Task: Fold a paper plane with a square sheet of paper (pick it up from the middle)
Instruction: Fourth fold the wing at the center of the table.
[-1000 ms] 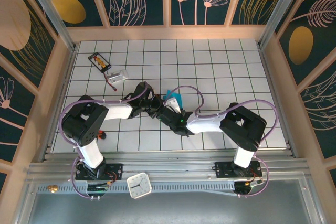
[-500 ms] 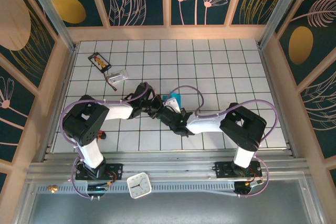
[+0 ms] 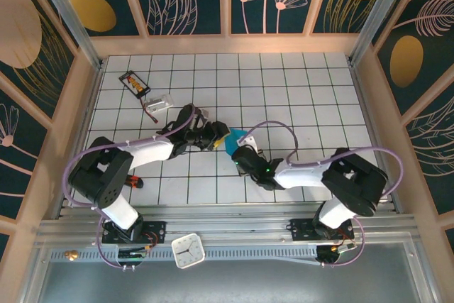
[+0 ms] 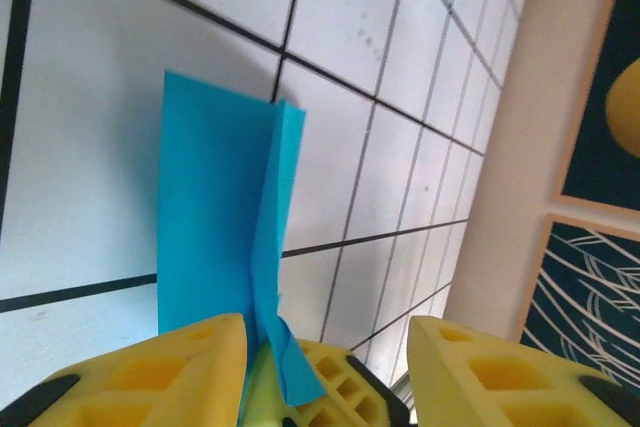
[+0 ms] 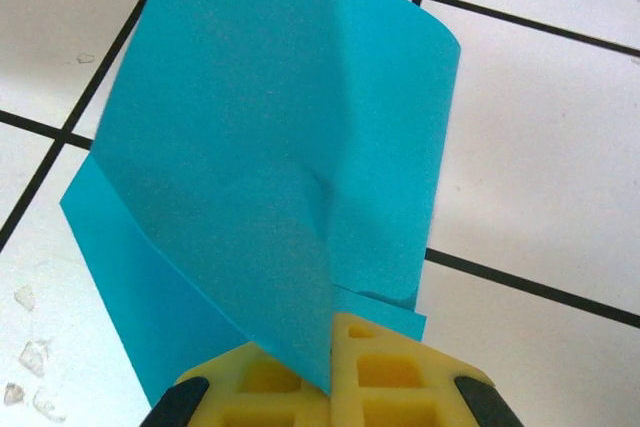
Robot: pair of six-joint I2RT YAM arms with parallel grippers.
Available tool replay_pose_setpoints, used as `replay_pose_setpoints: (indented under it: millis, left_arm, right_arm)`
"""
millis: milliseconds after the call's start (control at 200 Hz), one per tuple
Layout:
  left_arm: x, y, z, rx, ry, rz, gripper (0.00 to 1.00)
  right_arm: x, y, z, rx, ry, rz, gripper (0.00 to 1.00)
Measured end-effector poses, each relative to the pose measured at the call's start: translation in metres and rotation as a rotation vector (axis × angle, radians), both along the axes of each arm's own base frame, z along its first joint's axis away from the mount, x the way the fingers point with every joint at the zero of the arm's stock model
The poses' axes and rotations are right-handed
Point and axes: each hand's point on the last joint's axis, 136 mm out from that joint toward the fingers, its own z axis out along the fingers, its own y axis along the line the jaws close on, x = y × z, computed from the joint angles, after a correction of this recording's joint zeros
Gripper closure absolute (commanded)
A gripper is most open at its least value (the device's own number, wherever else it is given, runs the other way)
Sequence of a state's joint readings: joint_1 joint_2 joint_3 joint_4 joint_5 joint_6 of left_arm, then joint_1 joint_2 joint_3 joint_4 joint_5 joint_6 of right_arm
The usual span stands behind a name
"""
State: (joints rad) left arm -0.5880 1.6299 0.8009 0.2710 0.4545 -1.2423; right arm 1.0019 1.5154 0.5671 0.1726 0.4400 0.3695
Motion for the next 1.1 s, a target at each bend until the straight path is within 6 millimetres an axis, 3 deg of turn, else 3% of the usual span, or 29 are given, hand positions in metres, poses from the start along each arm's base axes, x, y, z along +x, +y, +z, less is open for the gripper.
replay_pose_setpoints:
  millis: [375,731,1101]
  left_arm:
    - [0.000,0.001,-0.003,0.001,0.001,-0.010,0.67]
    - [-0.013,-0.017,0.000,-0.052,-0.006,-0.090,0.92]
    - [-0.025,-0.022,-0.040,-0.018,0.077,-0.122,0.98]
  right_arm:
    - [-0.009,-0.009,-0.001,0.233,0.073,0.028,0.99]
    - [-0.016,-0.012,-0.006,0.348,0.127,-0.006,0.96]
    - [-0.018,-0.010,-0.004,0.438,0.161,-0.049,0.91]
